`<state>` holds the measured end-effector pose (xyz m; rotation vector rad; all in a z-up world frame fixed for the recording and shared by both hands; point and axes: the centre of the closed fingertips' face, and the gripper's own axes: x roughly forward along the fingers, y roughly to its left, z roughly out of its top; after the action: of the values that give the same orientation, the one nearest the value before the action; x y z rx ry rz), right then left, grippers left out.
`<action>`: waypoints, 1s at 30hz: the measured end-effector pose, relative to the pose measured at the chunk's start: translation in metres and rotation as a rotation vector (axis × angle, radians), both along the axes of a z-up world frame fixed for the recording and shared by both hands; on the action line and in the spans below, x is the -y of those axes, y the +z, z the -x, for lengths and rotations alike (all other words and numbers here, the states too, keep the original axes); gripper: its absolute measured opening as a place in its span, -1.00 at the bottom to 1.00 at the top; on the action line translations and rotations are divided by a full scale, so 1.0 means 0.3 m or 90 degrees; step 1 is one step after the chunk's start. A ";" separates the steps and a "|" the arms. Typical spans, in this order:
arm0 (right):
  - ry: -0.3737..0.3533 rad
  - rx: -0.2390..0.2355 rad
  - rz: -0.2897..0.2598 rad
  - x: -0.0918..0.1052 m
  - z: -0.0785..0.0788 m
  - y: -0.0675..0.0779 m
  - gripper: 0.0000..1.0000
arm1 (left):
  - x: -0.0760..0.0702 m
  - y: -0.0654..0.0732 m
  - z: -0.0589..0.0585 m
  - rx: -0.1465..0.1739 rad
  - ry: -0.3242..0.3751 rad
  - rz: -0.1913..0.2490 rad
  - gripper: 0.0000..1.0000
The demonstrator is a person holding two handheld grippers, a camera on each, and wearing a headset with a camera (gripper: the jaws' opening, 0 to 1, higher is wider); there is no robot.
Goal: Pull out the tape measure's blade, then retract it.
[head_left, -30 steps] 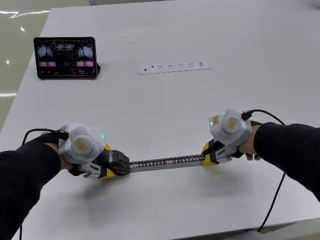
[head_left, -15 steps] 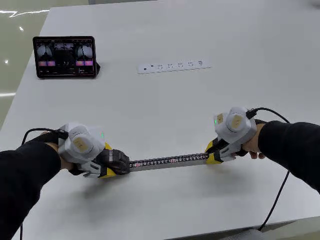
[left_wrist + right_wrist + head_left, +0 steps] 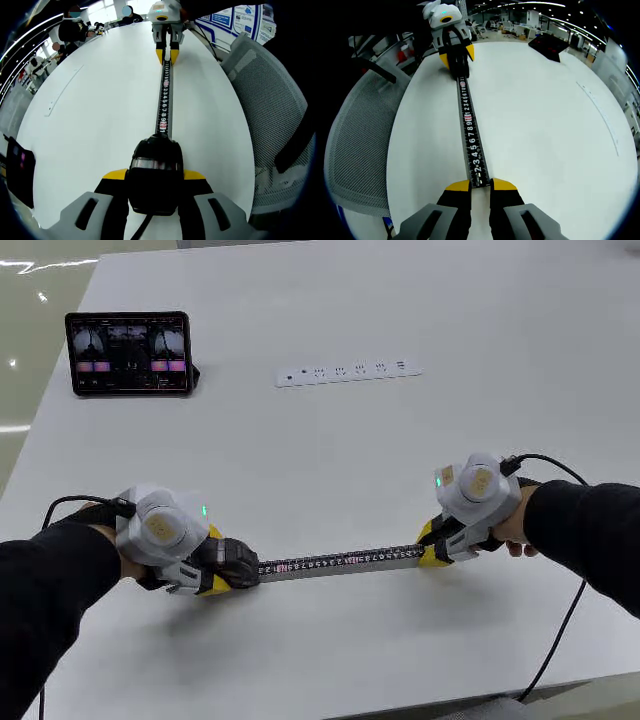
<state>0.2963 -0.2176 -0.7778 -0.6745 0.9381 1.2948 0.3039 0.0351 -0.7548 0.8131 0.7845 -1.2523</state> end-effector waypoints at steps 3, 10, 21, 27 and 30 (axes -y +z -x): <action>-0.001 0.000 0.000 0.005 0.001 0.000 -0.82 | 0.001 0.001 0.002 0.000 0.001 0.000 -0.34; -0.002 -0.002 0.000 0.012 0.000 -0.001 -0.81 | 0.002 0.001 0.002 0.000 0.001 0.000 -0.34; 0.000 -0.003 0.002 0.009 0.001 -0.001 -0.81 | 0.000 -0.002 -0.002 0.001 0.001 0.002 -0.34; 0.012 0.001 0.013 0.008 -0.001 -0.002 -0.80 | -0.001 -0.003 -0.006 -0.002 0.006 0.006 -0.33; 0.012 -0.005 0.023 0.004 -0.002 -0.003 -0.79 | 0.000 -0.004 -0.007 0.000 -0.003 0.008 -0.33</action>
<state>0.2970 -0.2188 -0.7787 -0.7089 0.9654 1.3000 0.3059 0.0352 -0.7559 0.8057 0.7749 -1.2611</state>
